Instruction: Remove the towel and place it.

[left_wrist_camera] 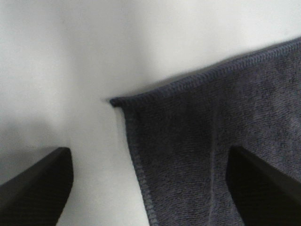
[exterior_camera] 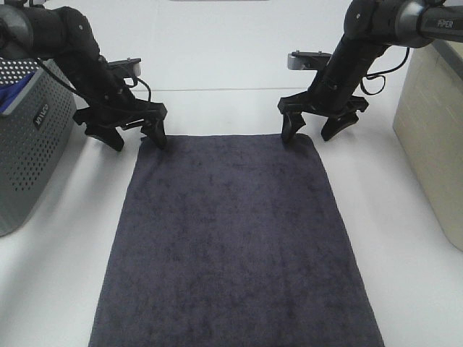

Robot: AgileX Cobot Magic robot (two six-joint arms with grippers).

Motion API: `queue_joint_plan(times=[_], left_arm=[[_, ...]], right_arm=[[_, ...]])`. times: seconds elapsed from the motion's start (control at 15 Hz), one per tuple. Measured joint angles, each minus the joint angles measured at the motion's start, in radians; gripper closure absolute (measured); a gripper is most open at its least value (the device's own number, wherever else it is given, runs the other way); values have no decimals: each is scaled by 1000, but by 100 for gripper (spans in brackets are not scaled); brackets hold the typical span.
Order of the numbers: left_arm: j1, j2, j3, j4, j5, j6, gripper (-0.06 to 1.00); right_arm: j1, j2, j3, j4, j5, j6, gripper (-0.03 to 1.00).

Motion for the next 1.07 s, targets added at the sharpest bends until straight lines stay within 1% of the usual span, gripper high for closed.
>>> queue_joint_plan(times=[0.47,0.67,0.73,0.8,0.93,1.0,1.07], left_arm=[[-2,0,0,-23,0,1,12],[-2,2,0,-63,0,9,12],[-2,5,0,-89,0,9,12],[-4,11,-1,-124,0,10,13],[-15,18,-7,-153,-7,13,13],[-31,18,-7,-160,-21,14,13],[-53,19,-7,-167,-35,16,14]], right_arm=[[0,28,-12,21,18,-1,14],[0,28,-12,24,28,0,14],[0,28,-12,28,30,2,14],[0,28,-12,53,37,13,16],[0,29,-12,106,46,18,21],[4,31,-12,138,50,18,22],[15,33,-12,145,50,18,23]])
